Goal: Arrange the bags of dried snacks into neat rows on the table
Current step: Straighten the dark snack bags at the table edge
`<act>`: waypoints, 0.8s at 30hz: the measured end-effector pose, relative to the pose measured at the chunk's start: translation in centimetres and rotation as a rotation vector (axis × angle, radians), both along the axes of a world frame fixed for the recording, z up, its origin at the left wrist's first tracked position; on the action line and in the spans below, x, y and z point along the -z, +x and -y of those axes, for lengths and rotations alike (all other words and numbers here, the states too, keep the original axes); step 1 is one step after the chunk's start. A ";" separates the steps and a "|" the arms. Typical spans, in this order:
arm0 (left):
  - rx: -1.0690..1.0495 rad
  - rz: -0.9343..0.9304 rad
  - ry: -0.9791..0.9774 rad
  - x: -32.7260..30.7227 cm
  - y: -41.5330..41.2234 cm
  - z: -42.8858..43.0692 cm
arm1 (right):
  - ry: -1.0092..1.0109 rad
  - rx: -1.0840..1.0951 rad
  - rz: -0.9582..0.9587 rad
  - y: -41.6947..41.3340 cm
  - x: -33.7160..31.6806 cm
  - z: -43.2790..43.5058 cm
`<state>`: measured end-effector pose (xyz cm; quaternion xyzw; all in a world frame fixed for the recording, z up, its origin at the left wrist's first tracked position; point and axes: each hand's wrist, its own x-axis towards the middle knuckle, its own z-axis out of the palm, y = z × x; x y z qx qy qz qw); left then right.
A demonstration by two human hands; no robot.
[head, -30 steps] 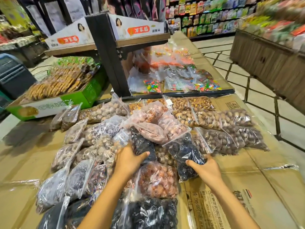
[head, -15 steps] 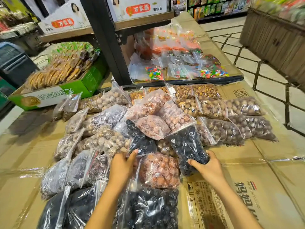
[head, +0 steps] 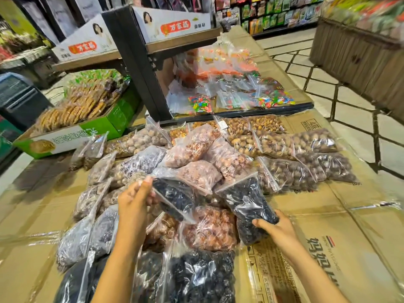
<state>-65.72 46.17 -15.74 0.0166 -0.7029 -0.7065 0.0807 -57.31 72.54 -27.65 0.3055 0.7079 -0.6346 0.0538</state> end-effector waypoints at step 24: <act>0.112 0.106 0.301 0.7 2.3 2.8 | 0.500 -0.683 -0.044 7.1 0.5 1.1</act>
